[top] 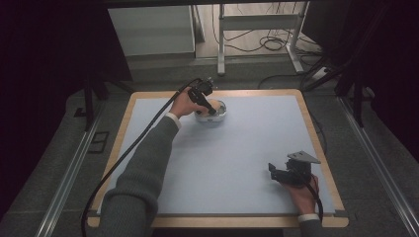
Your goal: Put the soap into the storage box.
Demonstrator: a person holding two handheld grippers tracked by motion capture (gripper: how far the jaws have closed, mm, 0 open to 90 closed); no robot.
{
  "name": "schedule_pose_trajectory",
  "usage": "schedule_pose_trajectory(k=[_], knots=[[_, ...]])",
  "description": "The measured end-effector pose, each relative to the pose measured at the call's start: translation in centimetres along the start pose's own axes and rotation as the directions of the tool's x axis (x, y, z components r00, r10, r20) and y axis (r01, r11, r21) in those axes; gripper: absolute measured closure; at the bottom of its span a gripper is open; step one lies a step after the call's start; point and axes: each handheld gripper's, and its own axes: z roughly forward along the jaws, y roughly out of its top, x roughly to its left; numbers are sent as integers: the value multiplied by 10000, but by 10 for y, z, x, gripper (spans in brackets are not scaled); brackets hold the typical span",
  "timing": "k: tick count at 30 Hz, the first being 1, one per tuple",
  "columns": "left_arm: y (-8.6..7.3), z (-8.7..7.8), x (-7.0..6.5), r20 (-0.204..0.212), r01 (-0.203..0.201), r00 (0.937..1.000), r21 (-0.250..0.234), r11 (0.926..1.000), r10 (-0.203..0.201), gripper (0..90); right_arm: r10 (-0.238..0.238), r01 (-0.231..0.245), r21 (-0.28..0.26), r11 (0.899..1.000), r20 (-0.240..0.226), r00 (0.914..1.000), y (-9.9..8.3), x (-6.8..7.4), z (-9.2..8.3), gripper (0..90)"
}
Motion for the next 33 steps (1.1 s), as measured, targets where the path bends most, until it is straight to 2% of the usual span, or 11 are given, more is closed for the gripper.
schedule_pose_trajectory(k=[6, 11, 33], knots=[[-1, 8, 7, -35, 142, 9999, 127, 9998, -142, 328, 15, -15, 7, 10000, -11, 10000, 0, 0, 0, 101], [0, 12, 12, 5, 82, 10000, 245, 9997, -82, 328, 27, -27, 24, 10000, -12, 10000, 0, -1, 0, 101], [6, 23, 14, 161, 7, 9999, 378, 9993, -13, 324, 34, -34, 26, 10000, 18, 10000, 0, -2, 0, 101]])
